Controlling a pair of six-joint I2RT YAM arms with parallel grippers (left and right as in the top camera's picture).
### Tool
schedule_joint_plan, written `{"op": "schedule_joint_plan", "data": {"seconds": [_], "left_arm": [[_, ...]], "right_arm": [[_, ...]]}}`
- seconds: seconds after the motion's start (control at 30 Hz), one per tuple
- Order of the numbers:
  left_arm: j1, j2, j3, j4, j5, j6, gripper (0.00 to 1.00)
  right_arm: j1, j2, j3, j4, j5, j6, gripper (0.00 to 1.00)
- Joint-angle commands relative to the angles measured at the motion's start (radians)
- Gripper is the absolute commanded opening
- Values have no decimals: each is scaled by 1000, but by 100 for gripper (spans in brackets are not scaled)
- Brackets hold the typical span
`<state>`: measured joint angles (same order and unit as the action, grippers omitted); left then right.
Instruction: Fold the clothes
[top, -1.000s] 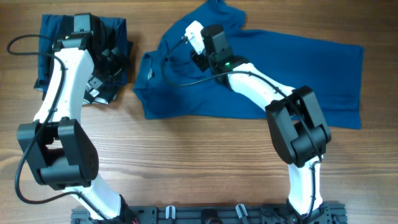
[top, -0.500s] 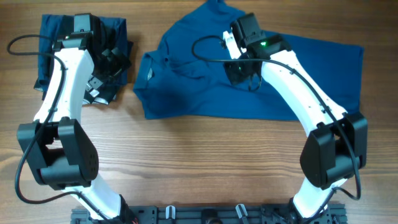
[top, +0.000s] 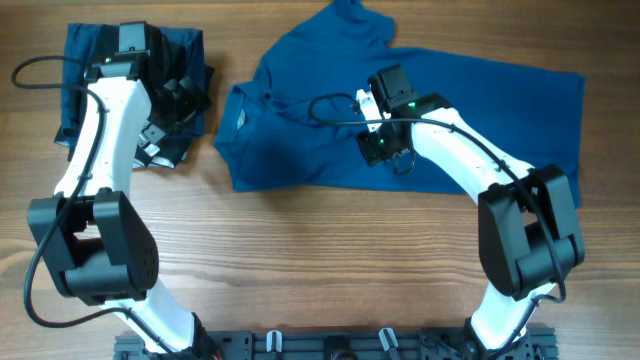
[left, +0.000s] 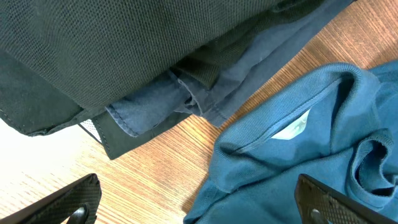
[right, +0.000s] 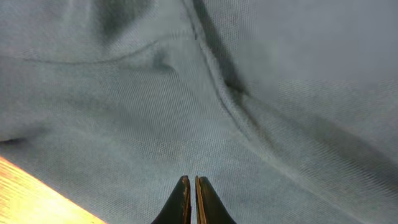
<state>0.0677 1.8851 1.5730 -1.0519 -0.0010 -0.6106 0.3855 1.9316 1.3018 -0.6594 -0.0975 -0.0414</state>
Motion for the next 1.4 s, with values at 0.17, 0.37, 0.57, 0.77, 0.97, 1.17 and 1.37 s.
{"op": "schedule_joint_plan", "data": {"seconds": [0.17,0.37,0.57,0.77,0.97,1.17,1.37], "left_arm": [[7,11,2,-14,5,5,100],[7,11,2,-15,5,4,100],[7,11,2,-14,5,4,100],[7,11,2,-14,5,5,100],[7,11,2,-14,5,5,100],[7,11,2,-14,5,4,100],[7,11,2,-14,5,4,100]], "right_arm": [[-19,56,-32,135,182,18,4],[-106,58,-27,211,204,15,4],[-159,58,-27,320,211,-4,6],[-209,-11,56,255,148,76,4],[-230,-189,100,-109,97,136,4],[-235,-132,3,-218,162,265,5],[-272,-35,-53,-166,165,303,5]]}}
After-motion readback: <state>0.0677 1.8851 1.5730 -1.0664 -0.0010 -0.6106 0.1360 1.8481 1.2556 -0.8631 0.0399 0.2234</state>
